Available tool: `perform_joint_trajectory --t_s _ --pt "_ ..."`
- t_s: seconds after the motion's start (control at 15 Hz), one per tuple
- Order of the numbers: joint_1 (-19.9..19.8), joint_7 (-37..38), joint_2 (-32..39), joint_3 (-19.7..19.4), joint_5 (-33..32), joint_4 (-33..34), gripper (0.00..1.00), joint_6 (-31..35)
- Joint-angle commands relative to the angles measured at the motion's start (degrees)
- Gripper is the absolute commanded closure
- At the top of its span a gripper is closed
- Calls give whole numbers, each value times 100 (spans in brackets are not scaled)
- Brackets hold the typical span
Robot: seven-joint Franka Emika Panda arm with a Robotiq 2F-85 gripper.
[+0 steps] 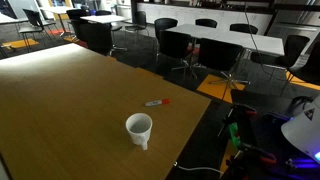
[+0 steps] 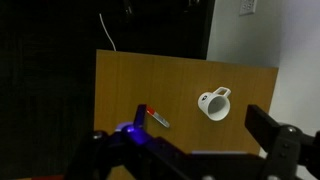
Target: Pick up the marker from the table and put it in the cup
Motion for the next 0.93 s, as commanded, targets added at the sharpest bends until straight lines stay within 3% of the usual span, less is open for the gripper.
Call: perform_joint_trajectory --t_s 0.0,0.33,0.6,0.87 --pt "-147 -60 35 111 53 23 0 -26" --pt "-147 -60 35 111 53 23 0 -25" --pt "-109 -434 113 161 -163 -141 0 559" --pt "-12 -1100 401 186 -481 -428 0 1590"
